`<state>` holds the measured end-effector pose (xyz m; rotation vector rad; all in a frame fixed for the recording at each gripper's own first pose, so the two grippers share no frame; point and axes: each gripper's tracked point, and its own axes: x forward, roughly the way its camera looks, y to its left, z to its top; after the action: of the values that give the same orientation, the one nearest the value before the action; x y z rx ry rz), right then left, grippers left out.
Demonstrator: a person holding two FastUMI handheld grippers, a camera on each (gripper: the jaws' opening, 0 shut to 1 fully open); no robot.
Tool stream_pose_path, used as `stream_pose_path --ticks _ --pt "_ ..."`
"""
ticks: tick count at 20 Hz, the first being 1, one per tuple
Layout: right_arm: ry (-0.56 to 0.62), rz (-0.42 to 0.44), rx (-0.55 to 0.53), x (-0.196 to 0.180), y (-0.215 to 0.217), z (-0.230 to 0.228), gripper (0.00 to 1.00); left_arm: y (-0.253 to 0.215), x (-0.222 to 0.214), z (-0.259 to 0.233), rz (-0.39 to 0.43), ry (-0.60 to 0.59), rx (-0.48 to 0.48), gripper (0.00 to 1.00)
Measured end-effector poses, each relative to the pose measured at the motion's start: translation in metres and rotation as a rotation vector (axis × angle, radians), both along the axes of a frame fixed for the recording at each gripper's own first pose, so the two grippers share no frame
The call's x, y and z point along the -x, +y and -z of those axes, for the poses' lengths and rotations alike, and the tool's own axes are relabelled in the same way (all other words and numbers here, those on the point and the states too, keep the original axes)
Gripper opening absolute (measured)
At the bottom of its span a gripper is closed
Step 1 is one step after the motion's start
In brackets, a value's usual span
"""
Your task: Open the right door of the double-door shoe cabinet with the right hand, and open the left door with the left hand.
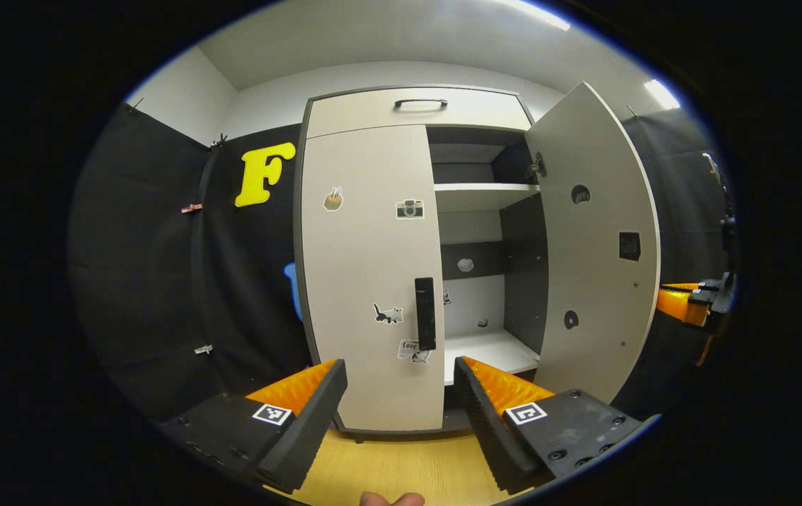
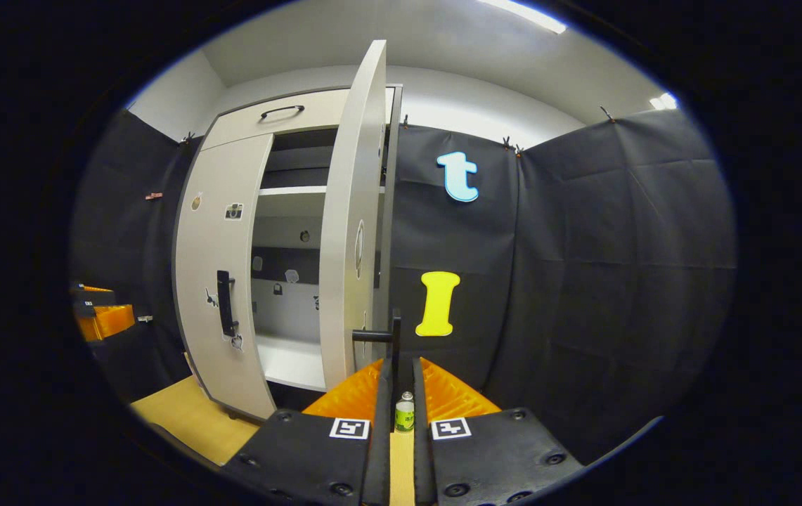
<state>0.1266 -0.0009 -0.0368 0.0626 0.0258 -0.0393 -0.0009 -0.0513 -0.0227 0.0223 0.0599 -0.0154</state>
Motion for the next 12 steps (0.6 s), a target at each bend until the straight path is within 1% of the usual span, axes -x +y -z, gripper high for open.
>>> stream_pose_path --ticks 1,4,5,6,7,8,9,11,12 --pt "0.002 0.001 -0.013 0.0 -0.001 0.0 0.21 0.0 0.001 0.0 0.001 0.001 -0.001 0.95" --pt "-0.01 0.012 -0.054 0.013 -0.001 -0.008 0.22 0.001 0.004 -0.002 0.005 0.0 -0.004 0.95" --pt "-0.018 0.024 -0.062 0.017 -0.002 -0.013 0.3 0.002 0.005 -0.003 0.007 -0.002 -0.003 0.95" --pt "-0.023 0.045 -0.067 0.021 -0.005 -0.018 0.29 0.001 0.006 -0.003 0.01 -0.004 -0.003 0.95" --pt "-0.03 0.065 -0.075 0.024 -0.007 -0.022 0.39 0.001 0.007 -0.004 0.013 -0.005 -0.002 0.95" --pt "-0.031 0.071 -0.086 0.03 -0.005 -0.026 0.41 0.001 0.008 -0.004 0.017 -0.006 -0.002 0.95" --pt "-0.026 0.073 -0.096 0.031 -0.001 -0.027 0.62 0.002 0.009 -0.004 0.02 -0.007 -0.002 0.95" --pt "-0.02 0.079 -0.108 0.036 0.004 -0.03 0.88 0.002 0.008 -0.005 0.026 -0.012 -0.002 0.95" --pt "-0.02 0.084 -0.109 0.04 0.006 -0.033 0.84 0.002 0.007 -0.005 0.027 -0.011 0.0 0.92"
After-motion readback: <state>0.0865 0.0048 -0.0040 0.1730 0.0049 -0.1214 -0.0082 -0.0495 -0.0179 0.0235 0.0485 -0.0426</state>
